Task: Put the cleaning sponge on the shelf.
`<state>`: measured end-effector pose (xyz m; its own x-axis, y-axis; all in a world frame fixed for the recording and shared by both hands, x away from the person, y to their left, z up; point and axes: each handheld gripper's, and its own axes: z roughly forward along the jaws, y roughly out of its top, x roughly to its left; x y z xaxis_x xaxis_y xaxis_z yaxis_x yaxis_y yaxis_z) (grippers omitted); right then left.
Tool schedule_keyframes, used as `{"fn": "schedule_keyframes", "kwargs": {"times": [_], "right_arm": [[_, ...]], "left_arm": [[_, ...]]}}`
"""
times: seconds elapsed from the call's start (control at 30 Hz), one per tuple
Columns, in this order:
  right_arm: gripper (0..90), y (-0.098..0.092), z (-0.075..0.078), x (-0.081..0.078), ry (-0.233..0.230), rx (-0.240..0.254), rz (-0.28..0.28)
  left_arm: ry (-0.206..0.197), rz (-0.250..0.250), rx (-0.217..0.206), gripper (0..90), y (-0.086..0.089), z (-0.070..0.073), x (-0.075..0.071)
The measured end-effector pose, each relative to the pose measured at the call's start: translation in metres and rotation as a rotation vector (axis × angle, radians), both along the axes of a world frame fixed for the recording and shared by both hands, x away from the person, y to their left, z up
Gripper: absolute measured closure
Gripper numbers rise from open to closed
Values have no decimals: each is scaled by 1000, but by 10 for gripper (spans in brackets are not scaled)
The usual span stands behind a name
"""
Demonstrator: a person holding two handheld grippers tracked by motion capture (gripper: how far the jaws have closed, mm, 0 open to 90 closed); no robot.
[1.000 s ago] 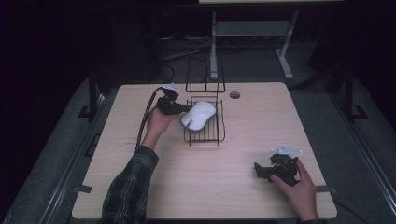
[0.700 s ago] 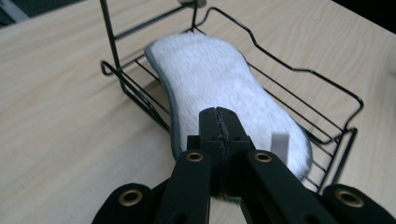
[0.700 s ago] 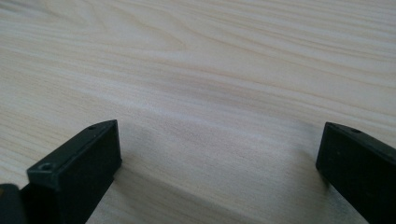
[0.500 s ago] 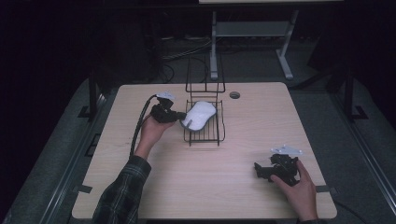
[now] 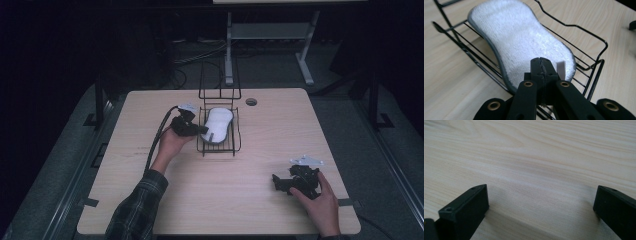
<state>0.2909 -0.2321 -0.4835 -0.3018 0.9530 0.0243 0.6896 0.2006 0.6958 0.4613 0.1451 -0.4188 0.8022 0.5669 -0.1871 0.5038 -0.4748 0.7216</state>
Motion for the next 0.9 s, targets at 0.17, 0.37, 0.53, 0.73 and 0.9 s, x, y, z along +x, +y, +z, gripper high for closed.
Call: {"fn": "schedule_keyframes", "kwargs": {"times": [0.17, 0.37, 0.53, 0.73, 0.9], "right_arm": [[0, 0, 0, 0, 0, 0, -1], [0, 0, 0, 0, 0, 0, 0], [0, 0, 0, 0, 0, 0, 0], [0, 0, 0, 0, 0, 0, -1], [0, 0, 0, 0, 1, 0, -1]], "left_arm": [[16, -27, -3, 896, -10, -5, -1], [10, -51, -4, 895, -20, -6, -4], [14, -50, -12, 895, -20, -4, -5], [3, -41, -7, 882, -13, 6, -10], [12, -22, -19, 746, -4, 11, -18]]}}
